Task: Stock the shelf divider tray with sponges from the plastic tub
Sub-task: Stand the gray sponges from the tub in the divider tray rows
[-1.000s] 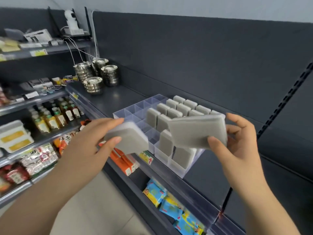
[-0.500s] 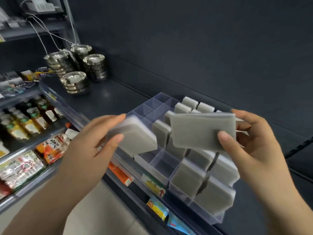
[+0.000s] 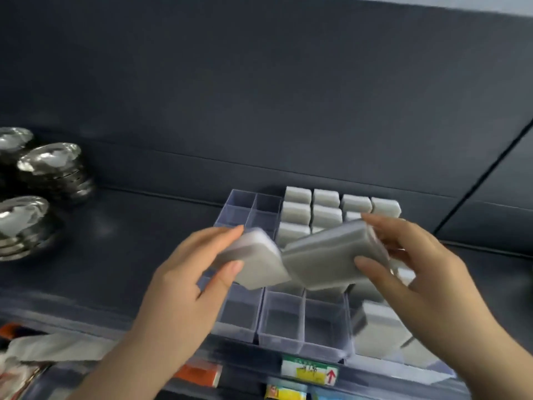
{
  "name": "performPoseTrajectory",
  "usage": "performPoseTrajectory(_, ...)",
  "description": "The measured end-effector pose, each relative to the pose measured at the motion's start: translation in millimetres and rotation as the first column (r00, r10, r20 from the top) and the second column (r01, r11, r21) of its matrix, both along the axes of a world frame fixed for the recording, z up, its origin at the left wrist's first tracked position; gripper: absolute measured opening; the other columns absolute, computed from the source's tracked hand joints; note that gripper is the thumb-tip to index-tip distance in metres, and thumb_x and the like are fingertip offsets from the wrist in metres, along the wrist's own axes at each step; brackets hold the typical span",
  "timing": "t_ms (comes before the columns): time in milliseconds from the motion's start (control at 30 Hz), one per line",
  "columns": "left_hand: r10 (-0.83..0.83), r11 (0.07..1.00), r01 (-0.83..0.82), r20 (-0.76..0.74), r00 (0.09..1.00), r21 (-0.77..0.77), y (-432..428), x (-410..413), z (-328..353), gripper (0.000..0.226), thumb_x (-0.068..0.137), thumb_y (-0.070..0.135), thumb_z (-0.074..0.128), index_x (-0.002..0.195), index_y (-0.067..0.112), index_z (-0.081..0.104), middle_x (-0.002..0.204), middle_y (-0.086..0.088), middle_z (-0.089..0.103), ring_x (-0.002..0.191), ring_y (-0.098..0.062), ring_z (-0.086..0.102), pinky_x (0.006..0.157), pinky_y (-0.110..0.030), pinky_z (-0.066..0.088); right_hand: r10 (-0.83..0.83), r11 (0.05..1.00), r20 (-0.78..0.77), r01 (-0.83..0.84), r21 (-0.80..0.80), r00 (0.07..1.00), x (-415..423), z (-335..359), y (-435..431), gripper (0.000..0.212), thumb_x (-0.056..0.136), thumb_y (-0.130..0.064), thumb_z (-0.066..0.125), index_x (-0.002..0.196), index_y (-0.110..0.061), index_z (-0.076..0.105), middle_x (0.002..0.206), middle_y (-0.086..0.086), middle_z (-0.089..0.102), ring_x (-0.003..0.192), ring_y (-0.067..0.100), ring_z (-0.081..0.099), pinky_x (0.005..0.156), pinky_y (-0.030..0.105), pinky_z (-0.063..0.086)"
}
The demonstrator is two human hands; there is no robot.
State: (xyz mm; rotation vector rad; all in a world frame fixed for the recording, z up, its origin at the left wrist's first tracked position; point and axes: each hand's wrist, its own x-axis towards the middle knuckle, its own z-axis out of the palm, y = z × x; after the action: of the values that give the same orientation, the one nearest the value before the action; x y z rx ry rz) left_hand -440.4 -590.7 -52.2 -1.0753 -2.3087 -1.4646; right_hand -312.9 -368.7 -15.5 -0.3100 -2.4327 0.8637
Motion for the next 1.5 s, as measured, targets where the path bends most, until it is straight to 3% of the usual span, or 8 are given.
performPoseTrajectory(133, -0.085, 0.996, 0.086, -0.046, 0.995, 0.016, -1.2, -19.5, -5.4, 0.034, 0.086, 0.028, 0.063, 0.119, 0.034, 0.054, 0.121, 0.027, 0.05, 0.109, 0.009, 0.049, 0.075, -0.005, 0.043, -0.148, 0.985, -0.037, 0.15, 0.08, 0.988, 6.0, -1.9, -20.9, 0.041, 0.076, -0.032, 0.063, 0.106, -0.057, 0.048, 0.105, -0.03, 0.057, 0.096, -0.002, 0.055, 0.078, 0.012, 0.043)
performPoseTrajectory(367, -0.211, 0.977, 0.21, -0.057, 0.976, -0.02, -2.3, -32.8, -8.4, 0.039, 0.08, 0.03, 0.052, 0.119, 0.034, 0.053, 0.117, 0.029, 0.052, 0.106, 0.016, 0.046, 0.079, 0.002, 0.035, -0.325, 0.938, 0.033, 0.318, 0.14, 0.945, 23.9, -13.2, -44.6, 0.044, 0.079, -0.016, 0.067, 0.113, -0.042, 0.055, 0.109, -0.033, 0.051, 0.098, 0.005, 0.054, 0.078, 0.014, 0.039)
performPoseTrajectory(633, -0.221, 0.975, 0.221, -0.026, 0.975, -0.014, -11.4, -37.0, -18.9, 0.04, 0.081, 0.027, 0.054, 0.12, 0.032, 0.053, 0.12, 0.022, 0.052, 0.107, 0.012, 0.046, 0.078, 0.002, 0.037, -0.287, 0.945, 0.161, 0.251, 0.211, 0.944, 23.2, -19.2, -57.1, 0.039, 0.08, -0.008, 0.069, 0.114, -0.026, 0.061, 0.104, -0.023, 0.055, 0.098, -0.004, 0.048, 0.081, -0.005, 0.029)
performPoseTrajectory(700, -0.216, 0.976, 0.216, -0.025, 0.976, -0.017, -14.1, -37.8, -20.2, 0.04, 0.081, 0.029, 0.054, 0.121, 0.033, 0.053, 0.12, 0.023, 0.052, 0.108, 0.013, 0.046, 0.079, 0.002, 0.036, -0.29, 0.94, 0.194, 0.242, 0.239, 0.937, 21.7, -21.7, -57.8, 0.039, 0.079, -0.006, 0.07, 0.113, -0.023, 0.062, 0.105, -0.02, 0.057, 0.096, -0.003, 0.05, 0.083, -0.002, 0.032)
performPoseTrajectory(867, -0.219, 0.976, 0.218, -0.029, 0.975, -0.03, -21.5, -38.1, -20.3, 0.039, 0.081, 0.032, 0.052, 0.12, 0.036, 0.05, 0.119, 0.024, 0.051, 0.107, 0.012, 0.047, 0.078, -0.002, 0.04, -0.312, 0.938, 0.277, 0.25, 0.238, 0.909, 18.1, -26.1, -58.1, 0.037, 0.081, -0.005, 0.067, 0.116, -0.018, 0.062, 0.114, -0.006, 0.062, 0.102, 0.017, 0.06, 0.088, 0.028, 0.048)
performPoseTrajectory(1000, -0.2, 0.98, 0.198, -0.041, 0.979, -0.034, -23.8, -36.3, -20.3, 0.039, 0.081, 0.029, 0.053, 0.119, 0.037, 0.05, 0.117, 0.027, 0.05, 0.104, 0.014, 0.046, 0.079, -0.002, 0.039, -0.319, 0.925, 0.298, 0.226, 0.306, 0.9, 13.7, -29.0, -57.0, 0.038, 0.079, -0.001, 0.067, 0.114, -0.015, 0.064, 0.113, -0.002, 0.064, 0.103, 0.02, 0.06, 0.085, 0.024, 0.045)
performPoseTrajectory(1167, -0.186, 0.982, 0.183, -0.062, 0.981, -0.04, -25.2, -34.4, -23.6, 0.036, 0.085, 0.029, 0.064, 0.118, 0.034, 0.052, 0.116, 0.026, 0.05, 0.103, 0.017, 0.045, 0.077, -0.002, 0.039, -0.296, 0.921, 0.351, 0.167, 0.352, 0.888, 5.9, -38.3, -51.2, 0.037, 0.083, -0.007, 0.064, 0.117, -0.019, 0.061, 0.117, -0.004, 0.061, 0.107, 0.02, 0.056, 0.086, 0.033, 0.048)
performPoseTrajectory(1500, -0.208, 0.976, 0.206, -0.018, 0.978, -0.066, -19.5, -29.6, -29.9, 0.039, 0.081, 0.033, 0.052, 0.12, 0.035, 0.053, 0.117, 0.028, 0.05, 0.107, 0.013, 0.045, 0.085, -0.003, 0.037, -0.278, 0.84, 0.503, -0.048, 0.541, 0.818, -9.2, -57.5, -41.2, 0.038, 0.085, -0.011, 0.058, 0.12, -0.025, 0.052, 0.121, -0.008, 0.048, 0.111, 0.014, 0.042, 0.086, 0.022, 0.041)
